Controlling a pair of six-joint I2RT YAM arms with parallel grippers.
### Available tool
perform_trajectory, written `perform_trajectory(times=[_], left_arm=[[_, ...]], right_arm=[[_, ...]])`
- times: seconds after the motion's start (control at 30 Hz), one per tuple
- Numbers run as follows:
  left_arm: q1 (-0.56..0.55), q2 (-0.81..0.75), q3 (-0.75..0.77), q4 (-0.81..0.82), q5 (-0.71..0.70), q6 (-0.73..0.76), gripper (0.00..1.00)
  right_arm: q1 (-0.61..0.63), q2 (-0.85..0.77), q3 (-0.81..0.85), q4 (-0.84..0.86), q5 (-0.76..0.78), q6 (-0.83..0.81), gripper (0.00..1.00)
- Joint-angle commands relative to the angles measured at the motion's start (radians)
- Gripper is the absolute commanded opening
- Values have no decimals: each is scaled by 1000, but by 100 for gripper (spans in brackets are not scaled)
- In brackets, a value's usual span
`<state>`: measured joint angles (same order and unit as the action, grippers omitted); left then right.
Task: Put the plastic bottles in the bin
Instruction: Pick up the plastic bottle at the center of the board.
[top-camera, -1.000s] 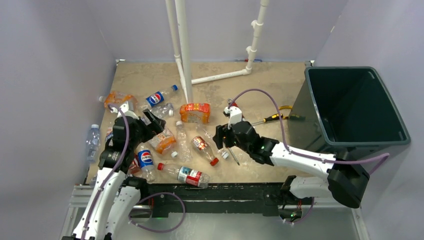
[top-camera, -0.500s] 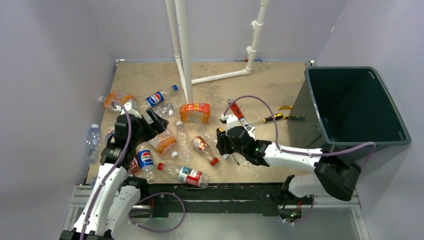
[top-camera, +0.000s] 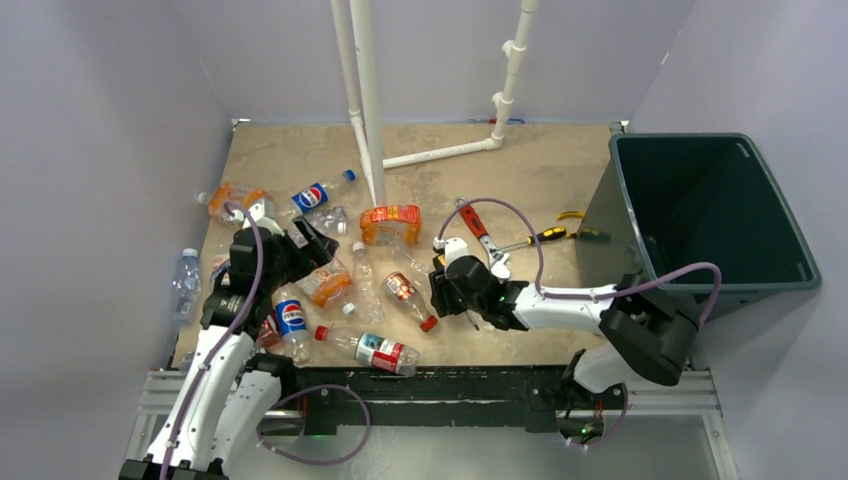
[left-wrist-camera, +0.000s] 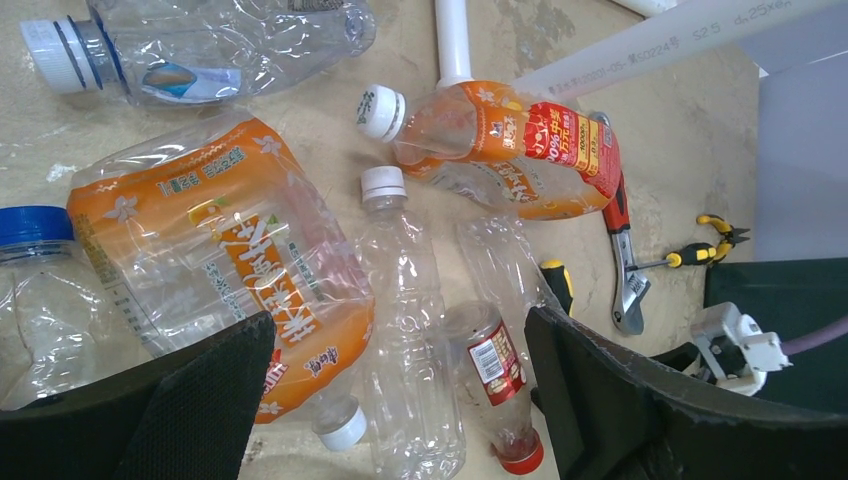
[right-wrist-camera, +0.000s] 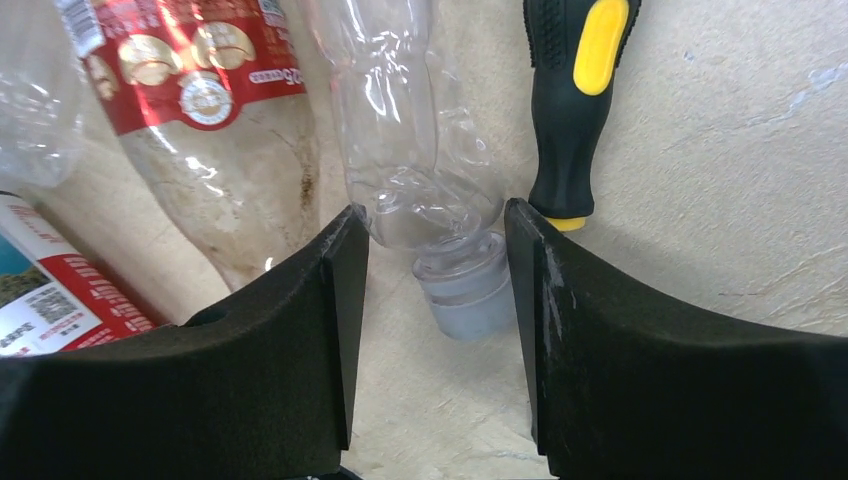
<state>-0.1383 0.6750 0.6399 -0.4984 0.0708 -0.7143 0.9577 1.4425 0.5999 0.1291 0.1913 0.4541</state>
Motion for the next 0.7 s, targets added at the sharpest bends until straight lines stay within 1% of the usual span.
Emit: perform_trajectory(times=[0.0, 0.1, 0.13, 0.2, 0.33, 0.43, 0.47, 0.5, 0.53, 0.57, 0.67], left_arm=[[0, 0, 0, 40, 18, 4, 95], [0, 0, 0, 40, 20, 4, 95], [0, 1, 1, 40, 21, 5, 95], [0, 0, 5, 36, 21, 7, 95], [0, 1, 10, 31, 15, 7, 94], [0, 8, 12, 29, 18, 4, 94], [0, 12, 14, 31, 21, 4, 94], [0, 15, 18, 32, 23, 4, 94], [0, 19, 24, 34, 28, 3, 95], [1, 21, 30, 40, 39, 4, 96], [0, 3, 38, 97, 105, -6, 97]], right_arm=[[4, 32, 23, 34, 7, -8, 54], [5, 39, 24, 32, 20, -7, 52], [6, 31, 22, 31, 27, -6, 49], [5, 2, 21, 16, 38, -6, 41], [5, -83, 28, -47, 51, -20, 32], [6, -180, 36, -108, 42, -45, 26], [6, -214, 39, -124, 35, -58, 23], [5, -248, 43, -149, 26, -69, 19], [6, -280, 49, -171, 9, -88, 11], [5, -314, 56, -186, -9, -101, 1], [6, -427, 44, -156, -114, -116, 0]])
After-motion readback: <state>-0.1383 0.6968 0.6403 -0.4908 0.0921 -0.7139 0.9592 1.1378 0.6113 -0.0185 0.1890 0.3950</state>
